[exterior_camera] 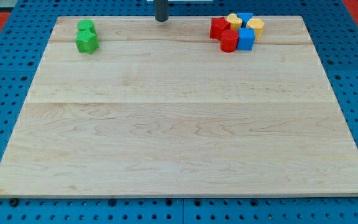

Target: Move your arm towards red star

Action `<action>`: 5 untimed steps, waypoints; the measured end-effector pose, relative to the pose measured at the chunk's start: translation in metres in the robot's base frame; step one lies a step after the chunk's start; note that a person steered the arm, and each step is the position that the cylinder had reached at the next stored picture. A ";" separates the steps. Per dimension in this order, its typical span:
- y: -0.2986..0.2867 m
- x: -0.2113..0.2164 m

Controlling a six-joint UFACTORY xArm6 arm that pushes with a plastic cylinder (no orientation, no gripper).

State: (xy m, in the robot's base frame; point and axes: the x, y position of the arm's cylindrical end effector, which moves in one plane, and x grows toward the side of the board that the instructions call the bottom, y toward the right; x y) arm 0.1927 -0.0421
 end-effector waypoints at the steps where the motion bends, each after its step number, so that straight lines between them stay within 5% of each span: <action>1: 0.005 -0.001; 5: 0.067 0.000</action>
State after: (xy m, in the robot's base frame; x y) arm 0.1927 0.0251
